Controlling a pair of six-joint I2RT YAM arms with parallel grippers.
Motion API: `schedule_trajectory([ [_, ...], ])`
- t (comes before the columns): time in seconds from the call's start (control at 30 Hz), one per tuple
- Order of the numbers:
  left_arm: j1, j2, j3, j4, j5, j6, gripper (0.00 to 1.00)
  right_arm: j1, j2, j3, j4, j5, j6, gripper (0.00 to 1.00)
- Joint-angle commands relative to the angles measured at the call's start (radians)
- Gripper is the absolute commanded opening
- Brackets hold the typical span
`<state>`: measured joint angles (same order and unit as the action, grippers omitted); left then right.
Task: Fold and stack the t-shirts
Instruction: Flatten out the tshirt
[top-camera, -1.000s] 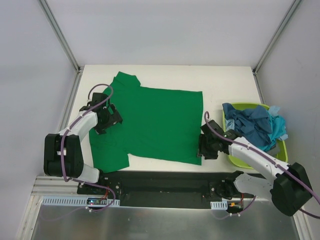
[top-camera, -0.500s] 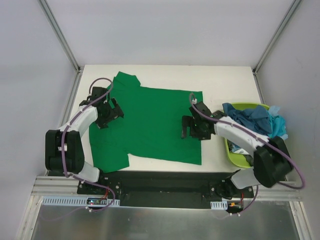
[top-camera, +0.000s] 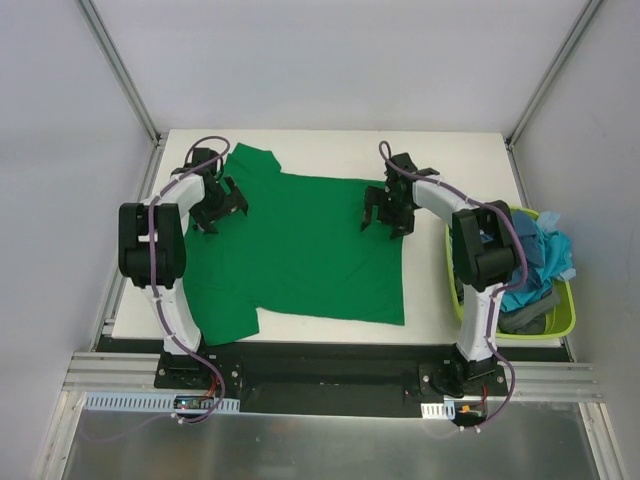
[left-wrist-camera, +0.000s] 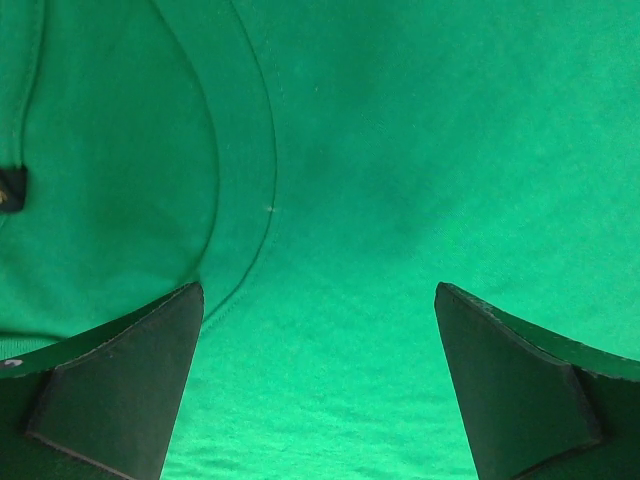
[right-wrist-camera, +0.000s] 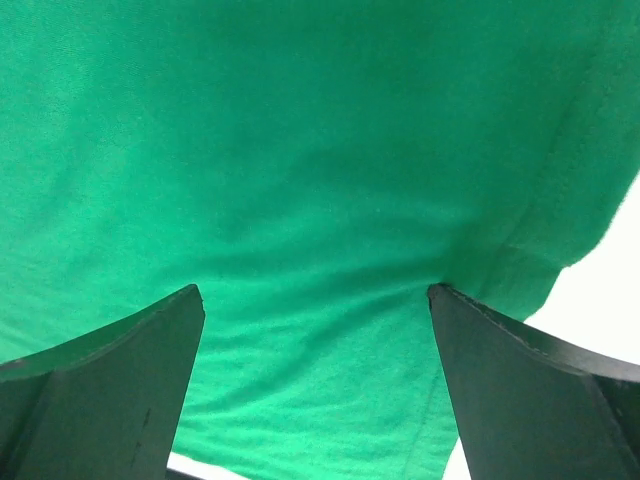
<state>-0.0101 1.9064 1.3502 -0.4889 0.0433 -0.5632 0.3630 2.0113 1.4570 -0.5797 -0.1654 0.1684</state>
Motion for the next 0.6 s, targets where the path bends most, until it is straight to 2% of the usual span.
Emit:
schedule_trajectory([
  [0.0, 0.002, 0.065, 0.090, -0.063, 0.021, 0.010, 0.99, -0.048, 0.125, 0.124, -0.066, -0.063, -0.040, 0.98],
  [0.33, 0.001, 0.221, 0.283, -0.066, 0.130, -0.035, 0.99, -0.179, 0.358, 0.497, -0.210, -0.114, -0.036, 0.98],
  [0.57, -0.016, 0.278, 0.411, -0.066, 0.184, -0.044, 0.99, -0.243, 0.432, 0.709, -0.264, -0.125, -0.052, 0.98],
])
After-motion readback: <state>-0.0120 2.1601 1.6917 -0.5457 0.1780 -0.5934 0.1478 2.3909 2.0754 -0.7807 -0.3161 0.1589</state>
